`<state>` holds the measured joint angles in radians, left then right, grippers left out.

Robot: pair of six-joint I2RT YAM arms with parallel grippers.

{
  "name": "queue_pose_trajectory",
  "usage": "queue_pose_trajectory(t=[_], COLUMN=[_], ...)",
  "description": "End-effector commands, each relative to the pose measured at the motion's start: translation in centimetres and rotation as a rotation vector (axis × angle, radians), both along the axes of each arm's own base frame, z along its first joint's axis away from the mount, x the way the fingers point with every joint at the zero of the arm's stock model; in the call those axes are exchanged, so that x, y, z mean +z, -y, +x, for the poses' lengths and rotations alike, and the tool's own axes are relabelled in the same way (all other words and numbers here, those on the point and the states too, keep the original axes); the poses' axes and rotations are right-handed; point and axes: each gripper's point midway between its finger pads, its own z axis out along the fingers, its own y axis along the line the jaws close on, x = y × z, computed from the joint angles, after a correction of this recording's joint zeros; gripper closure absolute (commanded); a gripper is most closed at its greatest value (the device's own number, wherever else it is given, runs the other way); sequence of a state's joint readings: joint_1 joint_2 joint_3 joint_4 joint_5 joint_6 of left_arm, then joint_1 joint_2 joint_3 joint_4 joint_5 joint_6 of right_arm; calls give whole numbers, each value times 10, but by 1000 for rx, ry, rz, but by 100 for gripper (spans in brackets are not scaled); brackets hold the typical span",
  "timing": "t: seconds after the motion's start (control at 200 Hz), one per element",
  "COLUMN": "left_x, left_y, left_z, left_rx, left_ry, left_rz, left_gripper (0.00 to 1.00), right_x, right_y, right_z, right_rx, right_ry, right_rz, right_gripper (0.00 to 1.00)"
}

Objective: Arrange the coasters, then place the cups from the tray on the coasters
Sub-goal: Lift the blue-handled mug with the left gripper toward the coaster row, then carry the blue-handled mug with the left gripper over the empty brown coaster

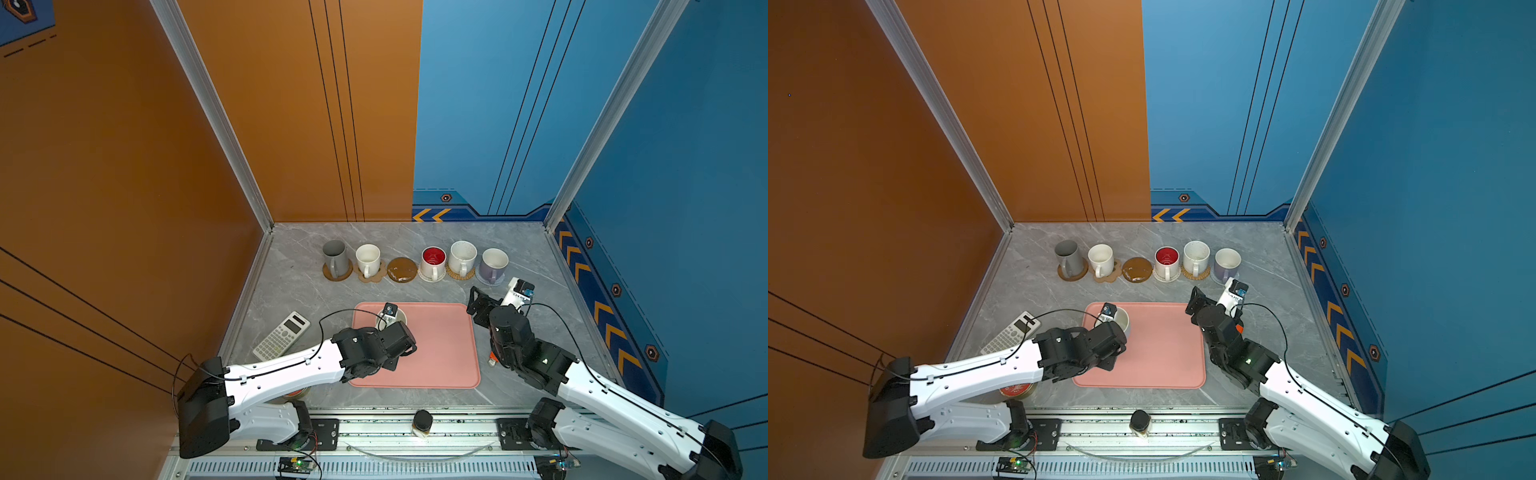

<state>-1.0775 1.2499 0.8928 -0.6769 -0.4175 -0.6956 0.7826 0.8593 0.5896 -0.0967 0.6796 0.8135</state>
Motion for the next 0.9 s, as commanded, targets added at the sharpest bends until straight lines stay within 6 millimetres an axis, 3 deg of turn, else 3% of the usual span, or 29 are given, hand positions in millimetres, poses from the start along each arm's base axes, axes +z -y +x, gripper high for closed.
queue_pose_trajectory(t=[0.0,0.666,0.691,0.896], left_x=[27,30,42,47], left_y=[9,20,25,30], left_z=[15,51,56,73], left_rx=[-4,-34,-36,-47], left_ry=[67,54,73,76], left_rz=[-56,-56,-79,-85], left_gripper=[100,100,100,100], right_x=[-14,-18,-18,-20], right_y=[2,5,6,8], right_z=[-2,-1,-1,0], right_rx=[-1,-5,-7,-8], right_ry=[-40,-51,-52,-56], right_rz=[-17,-16,-16,-12], right_gripper=[13,12,12,12])
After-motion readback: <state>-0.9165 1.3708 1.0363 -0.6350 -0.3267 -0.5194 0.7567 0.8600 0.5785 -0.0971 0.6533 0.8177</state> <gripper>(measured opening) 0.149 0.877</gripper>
